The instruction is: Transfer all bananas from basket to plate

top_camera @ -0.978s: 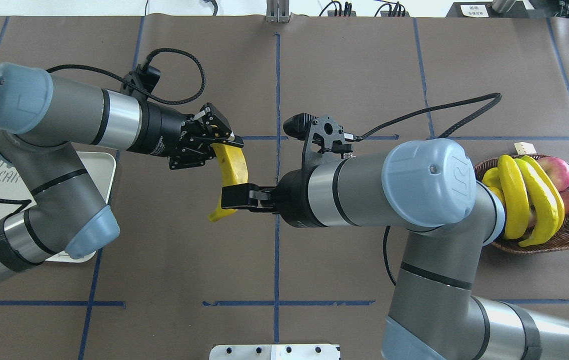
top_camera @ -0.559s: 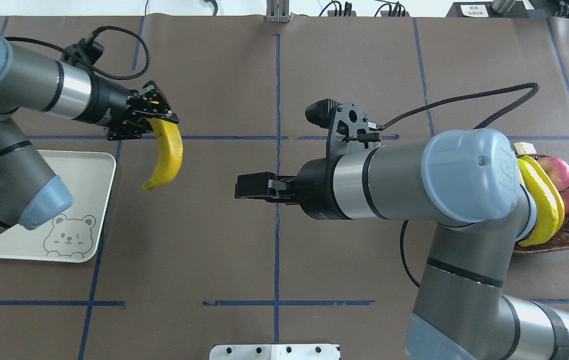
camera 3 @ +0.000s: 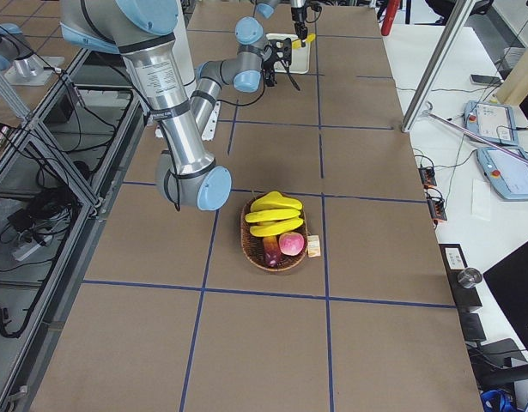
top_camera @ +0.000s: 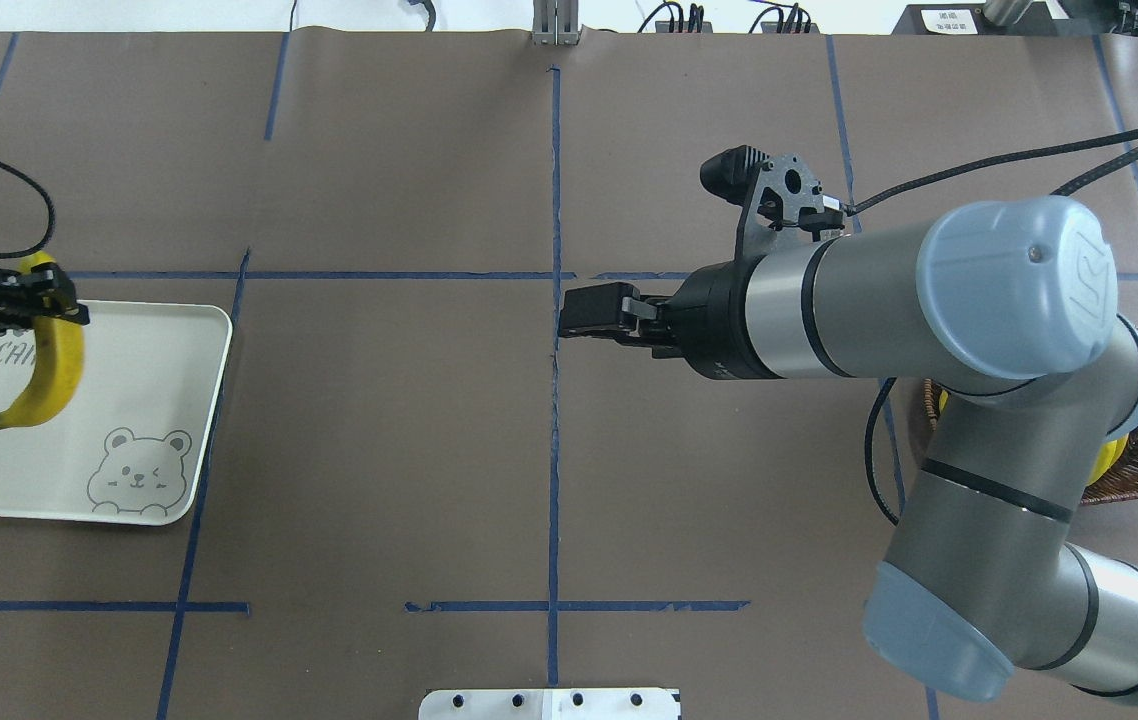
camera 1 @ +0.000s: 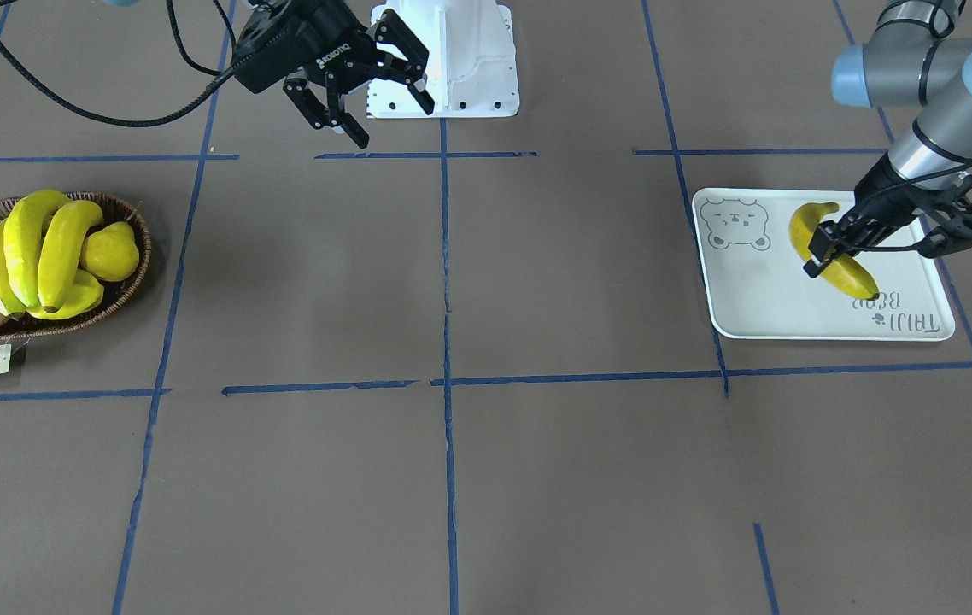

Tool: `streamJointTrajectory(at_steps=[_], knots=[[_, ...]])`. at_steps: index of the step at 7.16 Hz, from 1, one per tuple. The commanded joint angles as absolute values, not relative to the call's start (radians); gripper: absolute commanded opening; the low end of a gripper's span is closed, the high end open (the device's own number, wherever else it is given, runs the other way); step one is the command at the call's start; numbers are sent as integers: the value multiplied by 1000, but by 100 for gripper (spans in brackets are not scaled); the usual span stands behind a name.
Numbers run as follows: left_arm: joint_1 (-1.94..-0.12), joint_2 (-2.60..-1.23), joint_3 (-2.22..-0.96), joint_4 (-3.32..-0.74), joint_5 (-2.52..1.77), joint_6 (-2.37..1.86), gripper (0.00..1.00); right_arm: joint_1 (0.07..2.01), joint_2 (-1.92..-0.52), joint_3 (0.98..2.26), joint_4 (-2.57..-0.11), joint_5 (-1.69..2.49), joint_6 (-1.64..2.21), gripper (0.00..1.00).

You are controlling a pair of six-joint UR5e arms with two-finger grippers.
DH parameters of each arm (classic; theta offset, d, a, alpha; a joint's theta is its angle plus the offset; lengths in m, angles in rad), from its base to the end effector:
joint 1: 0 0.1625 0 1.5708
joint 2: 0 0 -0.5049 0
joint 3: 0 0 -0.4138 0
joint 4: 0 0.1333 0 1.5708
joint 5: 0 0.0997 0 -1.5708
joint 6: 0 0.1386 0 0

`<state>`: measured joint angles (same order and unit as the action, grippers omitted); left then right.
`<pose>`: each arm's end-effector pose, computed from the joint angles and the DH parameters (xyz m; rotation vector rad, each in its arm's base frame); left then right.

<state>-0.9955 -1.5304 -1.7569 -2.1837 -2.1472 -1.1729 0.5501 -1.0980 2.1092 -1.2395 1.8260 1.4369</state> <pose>0.2461 -0.4856 0.6227 0.0527 0.9198 -0.3365 -0.4625 -0.3989 0.1946 0.2446 -1.3299 0.1797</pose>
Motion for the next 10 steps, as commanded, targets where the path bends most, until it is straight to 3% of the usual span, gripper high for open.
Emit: streamJointTrajectory(at_steps=[1, 3, 4, 5, 8, 10], knots=[[-1006, -1477, -1673, -2184, -2103, -1072, 0, 563, -1101, 2105, -1264, 1827, 1436, 100], [-1006, -1471, -1591, -2192, -2056, -998, 0, 560, -1100, 2103, -1264, 1822, 1436, 100], [-1009, -1470, -1574, -2195, -2056, -982, 15, 560, -1100, 2103, -1264, 1822, 1437, 100], [-1011, -1467, -1577, -2201, -2057, -977, 98, 560, -1100, 2105, -1264, 1824, 1436, 100], [-1044, -1468, -1659, -2189, -2081, -976, 100, 636, -1112, 2123, -1388, 1876, 1396, 100], [-1144, -1491, -1817, -2038, -2188, -976, 100, 659, -1303, 2224, -1494, 1878, 1193, 100]])
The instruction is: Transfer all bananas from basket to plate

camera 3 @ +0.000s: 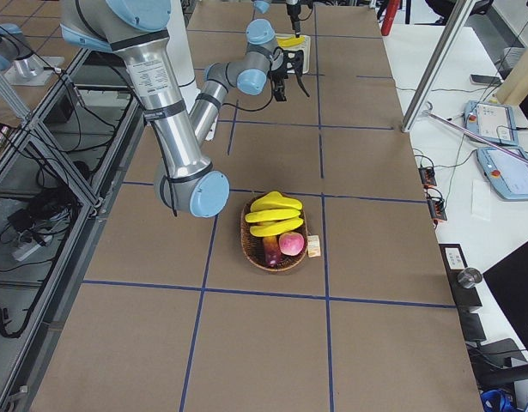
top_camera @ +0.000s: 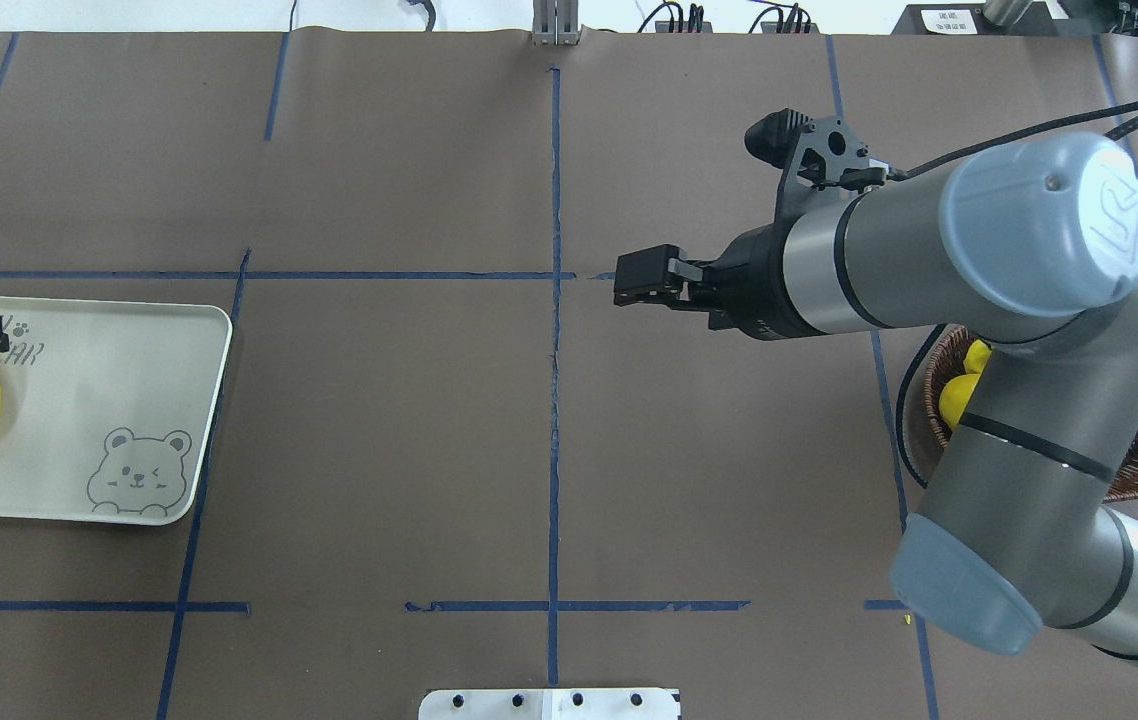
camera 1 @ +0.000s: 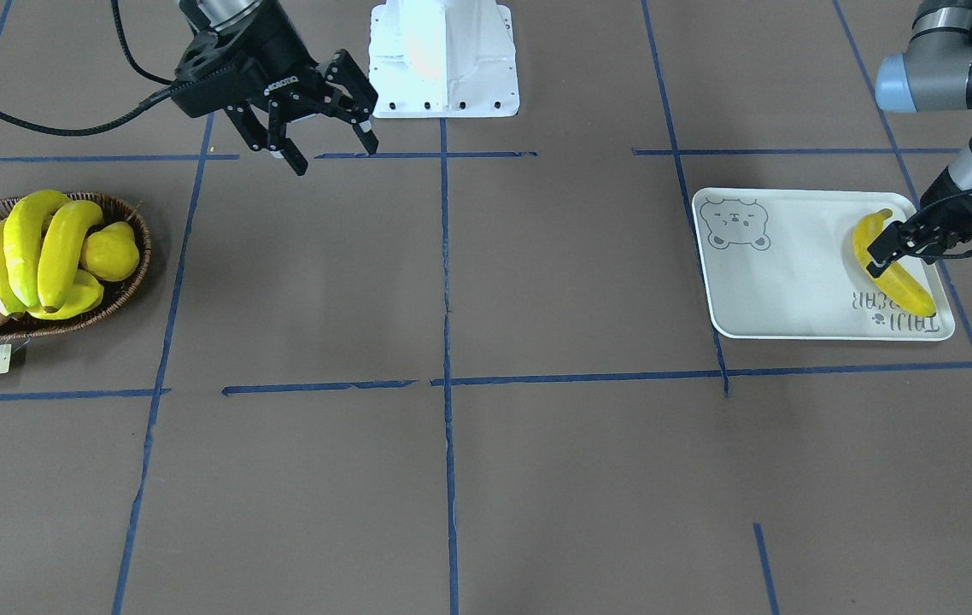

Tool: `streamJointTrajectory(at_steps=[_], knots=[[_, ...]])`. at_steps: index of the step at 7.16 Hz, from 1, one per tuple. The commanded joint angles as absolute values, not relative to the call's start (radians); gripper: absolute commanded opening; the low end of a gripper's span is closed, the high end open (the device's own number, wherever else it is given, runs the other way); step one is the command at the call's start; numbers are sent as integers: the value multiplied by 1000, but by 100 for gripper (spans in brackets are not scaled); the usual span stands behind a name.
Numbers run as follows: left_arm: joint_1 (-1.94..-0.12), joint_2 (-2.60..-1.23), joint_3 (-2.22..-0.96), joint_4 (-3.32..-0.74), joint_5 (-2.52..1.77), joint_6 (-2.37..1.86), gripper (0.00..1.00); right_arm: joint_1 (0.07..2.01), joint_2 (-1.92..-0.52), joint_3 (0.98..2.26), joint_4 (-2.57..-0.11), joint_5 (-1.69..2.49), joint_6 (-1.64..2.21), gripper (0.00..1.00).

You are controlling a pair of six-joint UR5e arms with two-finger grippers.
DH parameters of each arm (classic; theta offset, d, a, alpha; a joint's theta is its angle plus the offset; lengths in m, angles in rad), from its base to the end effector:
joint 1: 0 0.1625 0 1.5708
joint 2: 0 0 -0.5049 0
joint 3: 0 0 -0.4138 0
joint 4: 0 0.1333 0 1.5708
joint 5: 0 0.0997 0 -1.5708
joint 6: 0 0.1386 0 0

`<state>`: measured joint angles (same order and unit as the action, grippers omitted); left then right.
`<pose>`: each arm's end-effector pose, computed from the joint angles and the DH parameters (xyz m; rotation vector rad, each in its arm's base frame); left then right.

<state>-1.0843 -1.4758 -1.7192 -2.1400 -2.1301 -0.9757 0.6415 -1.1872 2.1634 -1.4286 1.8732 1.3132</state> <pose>0.1879 -0.4830 0.6803 0.0902 0.8093 -0.2880 -0.4123 -0.4228 0.2561 0.2389 -1.1167 0.1723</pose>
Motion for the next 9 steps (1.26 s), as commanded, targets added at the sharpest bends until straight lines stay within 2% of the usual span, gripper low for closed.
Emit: streamJointTrajectory(at_steps=[1, 2, 4, 5, 7, 9], knots=[[-1143, -1538, -1913, -1893, -2187, -985, 100, 664, -1439, 2299, -1486, 1878, 1111, 100], [-1135, -1599, -1972, -1774, -2189, -997, 100, 693, -1528, 2328, -1485, 1876, 1057, 100], [-1010, -1698, -1987, -1749, -2171, -1206, 100, 757, -1680, 2342, -1436, 1888, 886, 100], [-950, -1754, -1987, -1744, -2127, -1303, 100, 822, -1774, 2301, -1296, 1966, 826, 100], [-809, -1839, -1985, -1743, -2045, -1463, 100, 952, -1870, 2122, -980, 2152, 813, 100], [-738, -1864, -1983, -1743, -2005, -1532, 100, 962, -1878, 2040, -919, 2181, 818, 98]])
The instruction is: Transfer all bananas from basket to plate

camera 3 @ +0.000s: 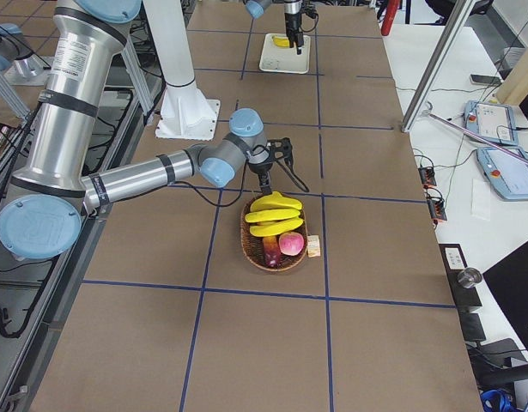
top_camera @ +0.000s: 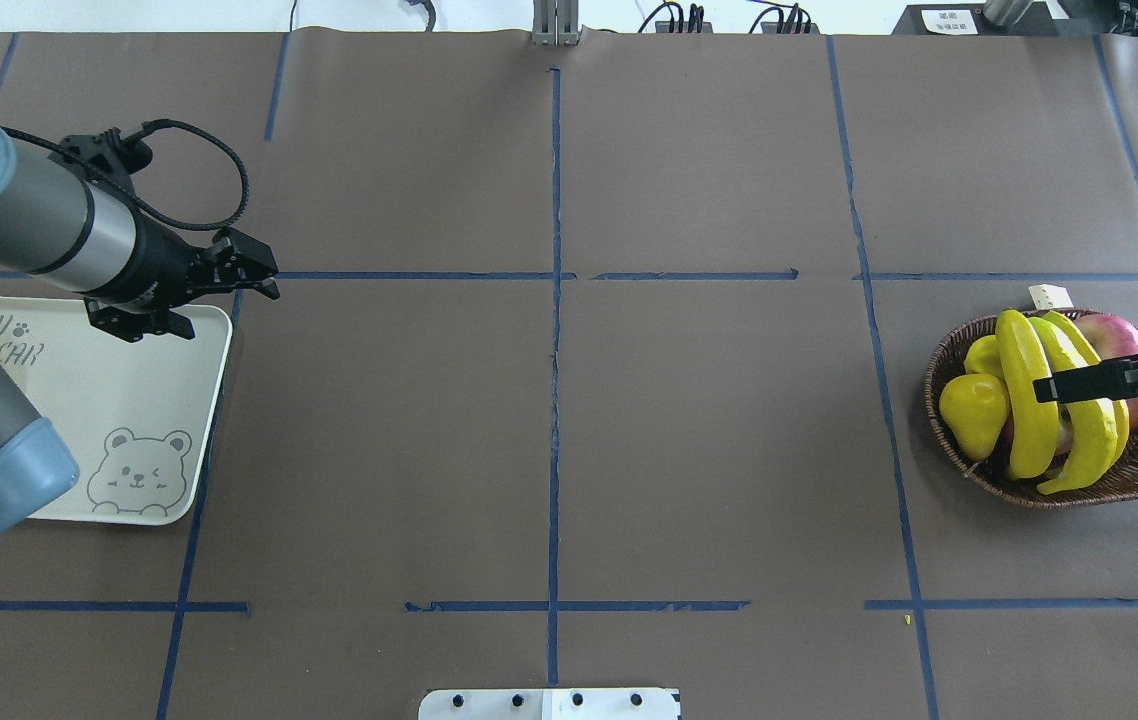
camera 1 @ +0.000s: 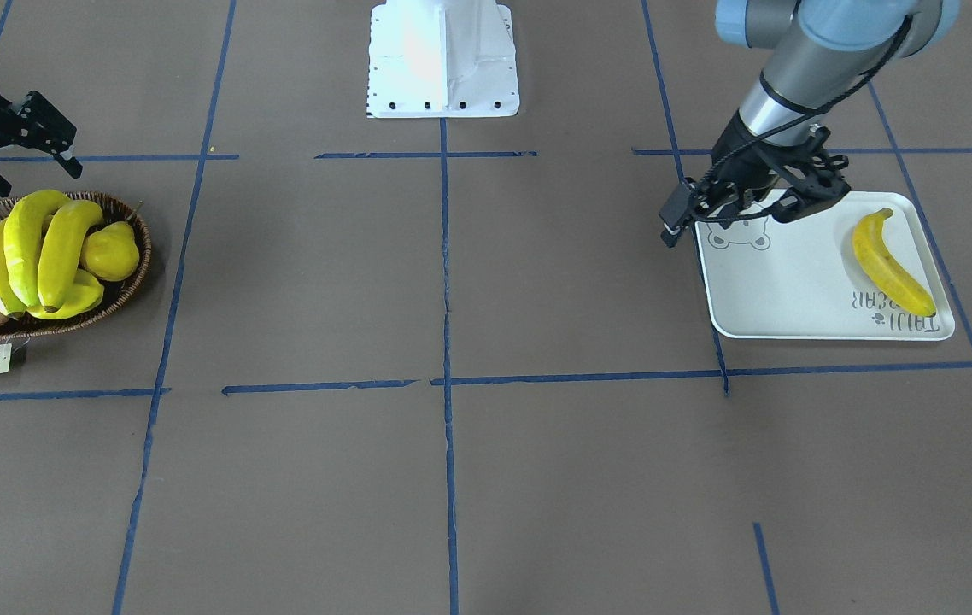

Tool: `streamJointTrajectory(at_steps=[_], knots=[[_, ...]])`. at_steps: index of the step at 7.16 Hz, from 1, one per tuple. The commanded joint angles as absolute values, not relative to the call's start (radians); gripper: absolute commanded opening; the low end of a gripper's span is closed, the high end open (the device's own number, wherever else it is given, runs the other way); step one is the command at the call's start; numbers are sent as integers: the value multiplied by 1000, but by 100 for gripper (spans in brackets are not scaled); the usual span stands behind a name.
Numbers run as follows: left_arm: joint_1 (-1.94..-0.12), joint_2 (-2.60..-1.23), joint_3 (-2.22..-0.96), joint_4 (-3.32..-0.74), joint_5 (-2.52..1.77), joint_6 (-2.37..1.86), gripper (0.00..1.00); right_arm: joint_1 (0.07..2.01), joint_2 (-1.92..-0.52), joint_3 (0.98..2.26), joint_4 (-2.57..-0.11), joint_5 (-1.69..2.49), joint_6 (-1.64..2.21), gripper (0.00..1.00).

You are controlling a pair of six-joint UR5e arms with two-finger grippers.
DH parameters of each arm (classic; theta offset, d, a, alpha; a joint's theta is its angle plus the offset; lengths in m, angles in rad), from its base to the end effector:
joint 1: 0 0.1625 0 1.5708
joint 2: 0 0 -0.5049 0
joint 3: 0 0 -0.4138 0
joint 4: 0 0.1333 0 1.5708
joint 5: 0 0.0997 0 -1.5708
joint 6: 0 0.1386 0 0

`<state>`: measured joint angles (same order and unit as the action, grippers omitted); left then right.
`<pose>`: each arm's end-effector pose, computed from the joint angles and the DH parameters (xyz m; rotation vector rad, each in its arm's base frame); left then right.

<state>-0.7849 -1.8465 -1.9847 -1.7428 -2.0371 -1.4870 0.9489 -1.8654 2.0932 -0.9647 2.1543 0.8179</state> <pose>0.3853 -0.4853 0.3900 -0.0408 0.9579 -0.4465 -0.1921 -0.3657 0.5561 0.2461 -0.9440 -0.0630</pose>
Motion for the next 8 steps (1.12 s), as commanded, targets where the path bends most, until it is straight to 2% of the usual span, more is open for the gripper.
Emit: streamJointTrajectory(at_steps=[1, 4, 5, 6, 8], knots=[[-723, -1871, -1977, -1743, -1988, -1532, 100, 960, -1876, 1995, -914, 2178, 827, 97], [-719, -1878, -1979, -1741, -1988, -1532, 100, 963, -1881, 1947, -911, 2192, 816, 96], [-719, -1887, -1977, -1741, -1988, -1532, 100, 962, -1879, 1936, -911, 2194, 815, 93], [-719, -1885, -1976, -1741, -1990, -1532, 100, 962, -1879, 1934, -910, 2204, 816, 85], [-719, -1890, -1971, -1741, -1990, -1534, 100, 962, -1879, 1925, -910, 2209, 815, 75]])
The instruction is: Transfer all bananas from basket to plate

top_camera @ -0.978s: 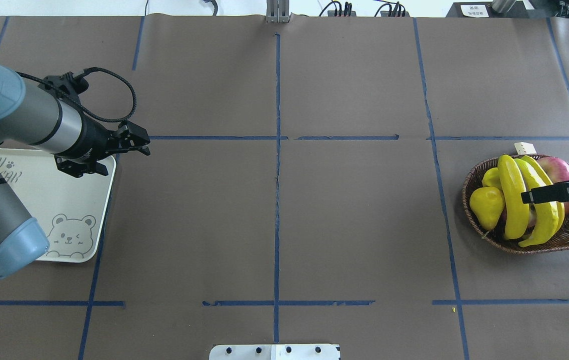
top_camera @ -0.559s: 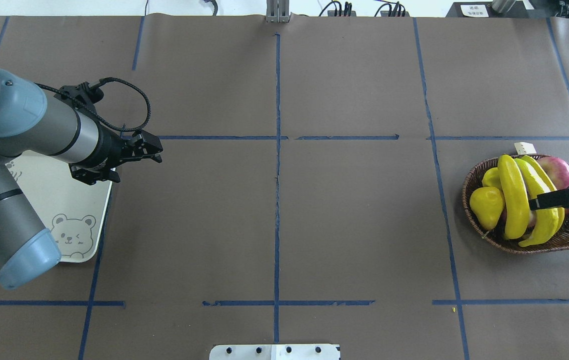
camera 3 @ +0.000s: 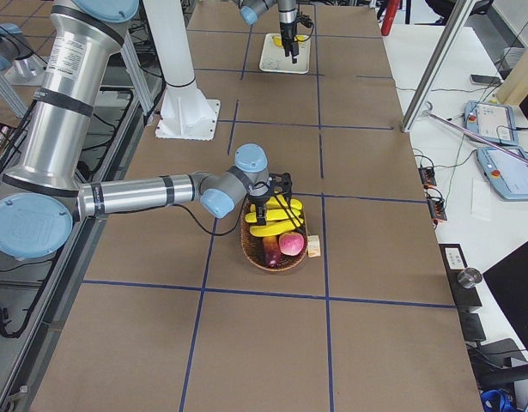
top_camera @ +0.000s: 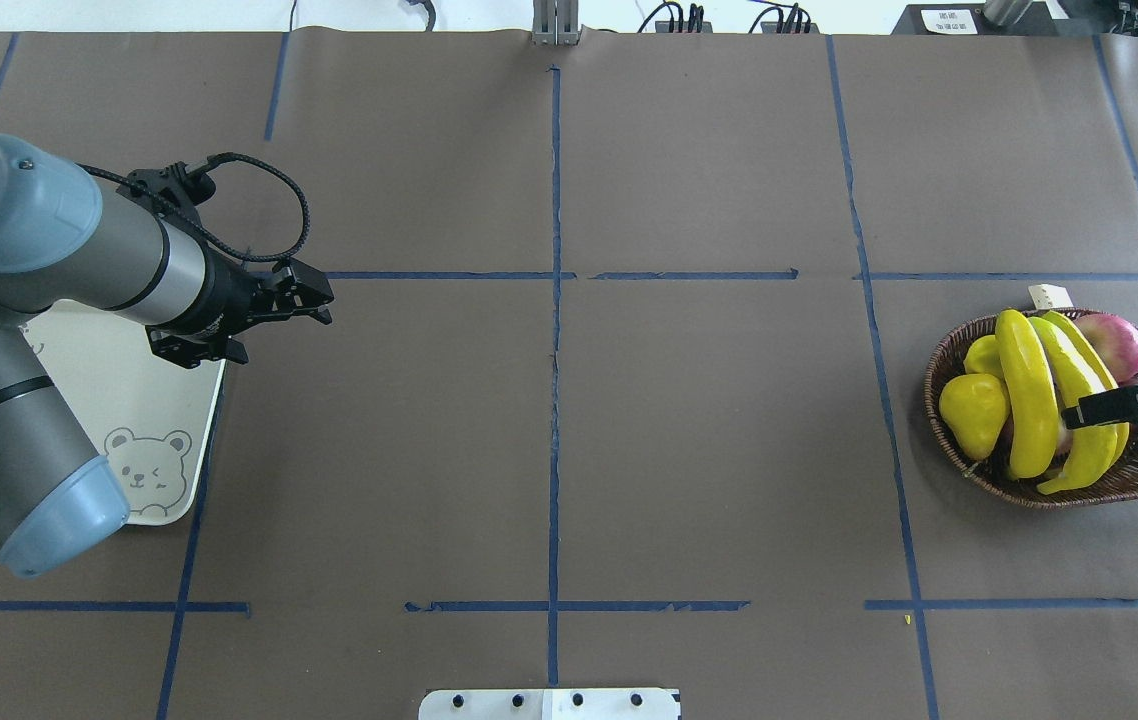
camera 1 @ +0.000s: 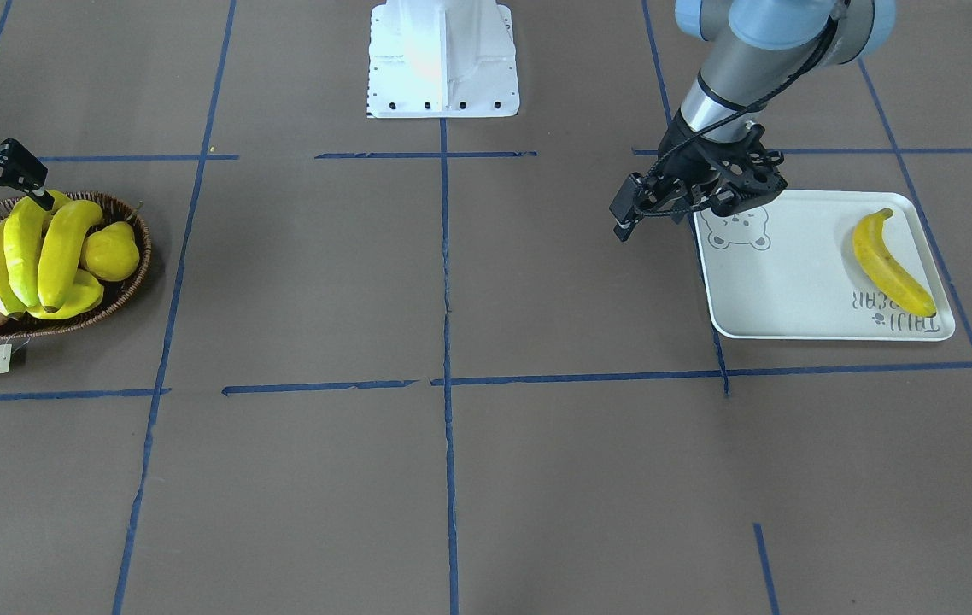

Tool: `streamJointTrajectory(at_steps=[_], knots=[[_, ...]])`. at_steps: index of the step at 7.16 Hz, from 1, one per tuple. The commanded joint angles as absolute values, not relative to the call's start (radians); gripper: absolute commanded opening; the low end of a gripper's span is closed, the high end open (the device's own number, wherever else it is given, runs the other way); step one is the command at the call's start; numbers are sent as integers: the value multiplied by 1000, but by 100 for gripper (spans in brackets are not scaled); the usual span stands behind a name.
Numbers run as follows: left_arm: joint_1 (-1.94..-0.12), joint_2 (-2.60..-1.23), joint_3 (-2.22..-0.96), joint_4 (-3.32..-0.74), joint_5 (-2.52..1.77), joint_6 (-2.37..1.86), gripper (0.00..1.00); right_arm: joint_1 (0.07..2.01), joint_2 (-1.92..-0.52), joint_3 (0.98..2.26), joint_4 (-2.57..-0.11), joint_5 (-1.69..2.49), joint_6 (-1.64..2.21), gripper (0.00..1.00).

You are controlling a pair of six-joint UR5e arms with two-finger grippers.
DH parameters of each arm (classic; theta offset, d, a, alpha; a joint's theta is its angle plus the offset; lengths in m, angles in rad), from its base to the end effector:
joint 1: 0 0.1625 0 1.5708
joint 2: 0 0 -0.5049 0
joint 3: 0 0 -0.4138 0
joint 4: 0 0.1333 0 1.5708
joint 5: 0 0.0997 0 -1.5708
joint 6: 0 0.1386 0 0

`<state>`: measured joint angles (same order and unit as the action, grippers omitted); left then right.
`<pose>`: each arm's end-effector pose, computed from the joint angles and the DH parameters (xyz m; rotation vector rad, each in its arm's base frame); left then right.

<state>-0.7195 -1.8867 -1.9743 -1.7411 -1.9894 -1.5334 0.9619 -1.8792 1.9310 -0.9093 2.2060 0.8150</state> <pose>0.4226 -0.4726 0.3720 -0.0393 0.9657 -0.4427 -0.1917 -0.3642 0.6413 0.1242 -0.9080 -0.0350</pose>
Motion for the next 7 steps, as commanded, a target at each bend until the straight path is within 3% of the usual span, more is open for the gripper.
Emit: streamJointTrajectory(at_steps=[1, 2, 4, 6, 7], knots=[[-719, -1890, -1971, -1741, -1990, -1532, 100, 962, -1878, 1904, -908, 2209, 813, 75], [-719, -1888, -1971, -1743, -1990, -1532, 100, 960, -1872, 1899, -908, 2209, 813, 75], [-719, -1888, -1971, -1741, -1988, -1532, 100, 960, -1870, 1899, -908, 2210, 815, 59], [-719, -1888, -1973, -1741, -1990, -1534, 100, 965, -1868, 1907, -908, 2220, 815, 12], [-718, -1890, -1971, -1743, -1988, -1534, 100, 1012, -1867, 1910, -905, 2256, 813, 1]])
